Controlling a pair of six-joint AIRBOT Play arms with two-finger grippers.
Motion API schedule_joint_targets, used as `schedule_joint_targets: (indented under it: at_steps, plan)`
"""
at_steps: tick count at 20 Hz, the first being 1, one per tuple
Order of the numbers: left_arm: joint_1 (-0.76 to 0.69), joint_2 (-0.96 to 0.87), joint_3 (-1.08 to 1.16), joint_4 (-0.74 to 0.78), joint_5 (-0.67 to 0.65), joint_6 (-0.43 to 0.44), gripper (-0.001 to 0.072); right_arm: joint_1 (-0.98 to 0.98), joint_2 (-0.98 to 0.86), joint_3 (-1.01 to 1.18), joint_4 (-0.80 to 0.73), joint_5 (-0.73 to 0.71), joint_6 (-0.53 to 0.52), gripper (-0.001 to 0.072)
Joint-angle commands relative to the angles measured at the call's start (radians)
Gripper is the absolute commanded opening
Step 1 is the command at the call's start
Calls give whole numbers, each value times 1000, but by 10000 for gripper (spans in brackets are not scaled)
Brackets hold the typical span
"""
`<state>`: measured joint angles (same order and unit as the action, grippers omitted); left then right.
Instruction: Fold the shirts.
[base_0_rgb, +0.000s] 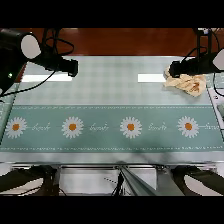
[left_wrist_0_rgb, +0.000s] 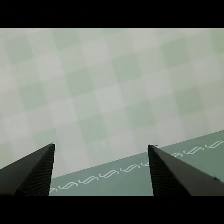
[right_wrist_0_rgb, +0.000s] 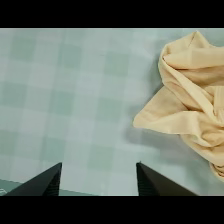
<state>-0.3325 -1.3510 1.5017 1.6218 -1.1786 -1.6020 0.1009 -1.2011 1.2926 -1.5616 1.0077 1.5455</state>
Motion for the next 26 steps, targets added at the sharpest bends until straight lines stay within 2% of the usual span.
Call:
schedule_joint_targets:
  at_steps: [1,18,20,26]
  plan:
    - [0,0,0,0,0,0,707,0,1,0,0,0,0,539]
    - [0,0,0,0,0,0,707,0,1,0,1,-31,1,539]
    - [0,0,0,0,0,0,707,0,1,0,1,-83,3,539]
    - [0,-24,-1,0,27,0,707,0,1,0,-1,-368,3,539]
